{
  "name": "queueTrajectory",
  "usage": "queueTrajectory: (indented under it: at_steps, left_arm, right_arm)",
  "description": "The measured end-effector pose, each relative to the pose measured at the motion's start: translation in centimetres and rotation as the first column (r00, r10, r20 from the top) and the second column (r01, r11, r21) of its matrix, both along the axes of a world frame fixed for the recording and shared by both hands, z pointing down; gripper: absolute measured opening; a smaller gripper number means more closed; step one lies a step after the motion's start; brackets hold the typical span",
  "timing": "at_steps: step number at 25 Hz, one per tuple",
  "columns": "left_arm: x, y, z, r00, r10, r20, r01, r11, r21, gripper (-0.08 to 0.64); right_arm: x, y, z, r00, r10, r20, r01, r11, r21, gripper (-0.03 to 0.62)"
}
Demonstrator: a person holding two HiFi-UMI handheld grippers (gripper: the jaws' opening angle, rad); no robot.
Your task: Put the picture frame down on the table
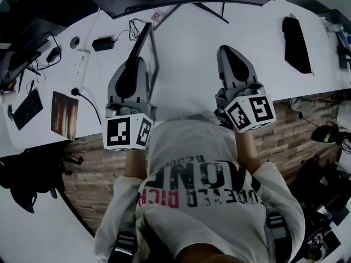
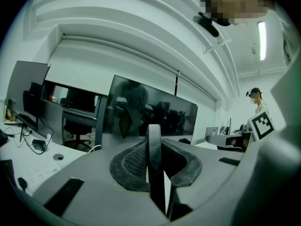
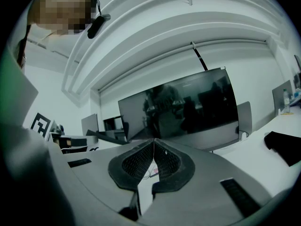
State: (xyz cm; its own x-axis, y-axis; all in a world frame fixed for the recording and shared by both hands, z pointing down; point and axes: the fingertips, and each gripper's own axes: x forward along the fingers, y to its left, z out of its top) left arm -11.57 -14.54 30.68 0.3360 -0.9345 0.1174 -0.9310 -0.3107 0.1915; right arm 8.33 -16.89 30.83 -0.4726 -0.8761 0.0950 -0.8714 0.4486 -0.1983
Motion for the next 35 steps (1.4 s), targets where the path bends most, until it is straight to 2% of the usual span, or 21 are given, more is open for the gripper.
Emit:
queueTrajectory:
  at_steps: [16,23,26,29,32,35]
  left_arm:
    - [-0.6,0.1,0.6,1.0,-0.008,-0.01,0.008,1.0,-0.022,0.041]
    - [-1.5,-0.8,2.1,0.998,0.004,-0.055,-0.011,0.992,-0.129,0.041]
    - [-1.4,-1.4,3.3,0.994,0.038,-0.105,-0.058,0.979,-0.196,0.041]
    - [-1.2,-2.1,4.7,0.979,0.067,-0.19,-0.117,0.957,-0.266,0.041]
    - [-1.1,-3.1,6.1,0.96,0.077,-0.27,-0.161,0.939,-0.305,0.041]
    - [-0.8,-4.1,7.3,0.948,0.086,-0.306,-0.19,0.924,-0.332,0.041]
  right_arm:
    - [0.5,-0.2,0.3,1.0,0.019,0.007,-0.019,1.0,-0.012,0.002]
    - [0.5,-0.5,0.7,1.0,0.028,0.005,-0.028,0.999,-0.026,0.002]
    - [0.5,-0.7,1.0,0.999,0.031,0.009,-0.031,0.999,-0.035,0.002]
    - [0.4,-0.9,1.4,0.999,0.033,0.003,-0.033,0.998,-0.045,0.002]
    - [0.2,-1.1,2.1,0.999,0.033,0.004,-0.032,0.998,-0.061,0.002]
    - [-0.1,-1.4,2.8,1.0,0.03,0.002,-0.029,0.996,-0.079,0.002]
